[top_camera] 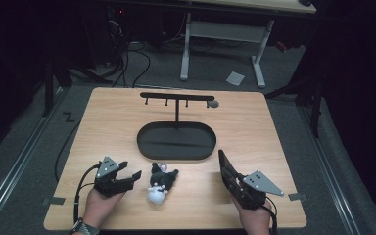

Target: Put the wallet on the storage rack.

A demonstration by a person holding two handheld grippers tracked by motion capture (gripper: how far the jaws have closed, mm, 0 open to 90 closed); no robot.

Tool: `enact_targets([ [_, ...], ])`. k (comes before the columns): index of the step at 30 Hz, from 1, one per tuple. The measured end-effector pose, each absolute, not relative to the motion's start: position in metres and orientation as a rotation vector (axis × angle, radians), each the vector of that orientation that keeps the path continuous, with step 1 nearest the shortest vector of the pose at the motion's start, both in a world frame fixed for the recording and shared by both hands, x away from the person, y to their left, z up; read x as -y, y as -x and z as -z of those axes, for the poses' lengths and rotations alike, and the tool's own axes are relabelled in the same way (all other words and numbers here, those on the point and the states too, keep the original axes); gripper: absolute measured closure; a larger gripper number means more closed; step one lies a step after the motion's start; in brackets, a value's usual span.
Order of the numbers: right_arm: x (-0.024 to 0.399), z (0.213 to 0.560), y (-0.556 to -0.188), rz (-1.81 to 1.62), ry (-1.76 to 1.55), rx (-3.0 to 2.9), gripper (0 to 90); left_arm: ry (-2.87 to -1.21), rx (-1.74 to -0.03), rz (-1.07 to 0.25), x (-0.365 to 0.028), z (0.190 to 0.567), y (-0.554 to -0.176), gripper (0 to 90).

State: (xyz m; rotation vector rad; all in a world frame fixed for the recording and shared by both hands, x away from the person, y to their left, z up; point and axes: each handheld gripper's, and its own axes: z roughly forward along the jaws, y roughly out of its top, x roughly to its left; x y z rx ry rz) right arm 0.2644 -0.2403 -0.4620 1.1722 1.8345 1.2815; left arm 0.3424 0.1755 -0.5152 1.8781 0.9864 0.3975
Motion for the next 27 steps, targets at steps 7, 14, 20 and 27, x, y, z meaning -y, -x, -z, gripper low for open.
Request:
enact_targets([
  [7, 0.249, 0.456, -0.265, -1.329, -1.185, -1.783, 80.2, -1.88, -0.986, -0.397, -0.175, 0.515, -0.342, 31.4],
  [14, 0.244, 0.455, -0.27, -1.414, -1.174, -1.769, 80.5, -1.885, -0.985, -0.398, -0.174, 0.516, -0.342, 31.3],
  [20, 0.236, 0.459, -0.281, -1.443, -1.159, -1.787, 80.5, -1.886, -0.987, -0.399, -0.175, 0.516, -0.342, 31.3],
  [27, 0.243, 0.463, -0.272, -1.445, -1.17, -1.756, 80.1, -1.883, -0.987, -0.397, -0.176, 0.515, -0.342, 31.3],
])
